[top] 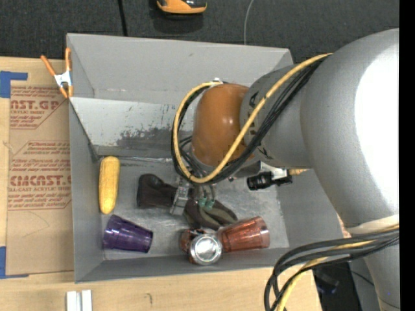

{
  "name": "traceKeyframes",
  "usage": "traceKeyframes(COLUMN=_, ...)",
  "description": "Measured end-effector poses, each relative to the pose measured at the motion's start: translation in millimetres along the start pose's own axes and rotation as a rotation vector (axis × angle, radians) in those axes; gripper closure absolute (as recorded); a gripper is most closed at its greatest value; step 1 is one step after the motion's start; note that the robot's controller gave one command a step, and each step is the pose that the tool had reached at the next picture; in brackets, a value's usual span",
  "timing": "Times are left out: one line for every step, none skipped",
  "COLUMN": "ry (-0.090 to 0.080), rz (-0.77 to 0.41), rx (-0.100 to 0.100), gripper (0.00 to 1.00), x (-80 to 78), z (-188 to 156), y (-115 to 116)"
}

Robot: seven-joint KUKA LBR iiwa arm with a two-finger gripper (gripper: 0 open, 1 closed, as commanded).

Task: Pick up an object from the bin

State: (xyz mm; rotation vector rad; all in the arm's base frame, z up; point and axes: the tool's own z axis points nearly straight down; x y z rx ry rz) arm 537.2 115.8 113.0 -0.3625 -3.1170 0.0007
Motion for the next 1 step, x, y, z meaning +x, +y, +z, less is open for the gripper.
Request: traceKeyframes(ry=-0.007, rz=0.000, rx=-0.003, gripper=1.00, x=-1.2, z=-12.8, y=0.6)
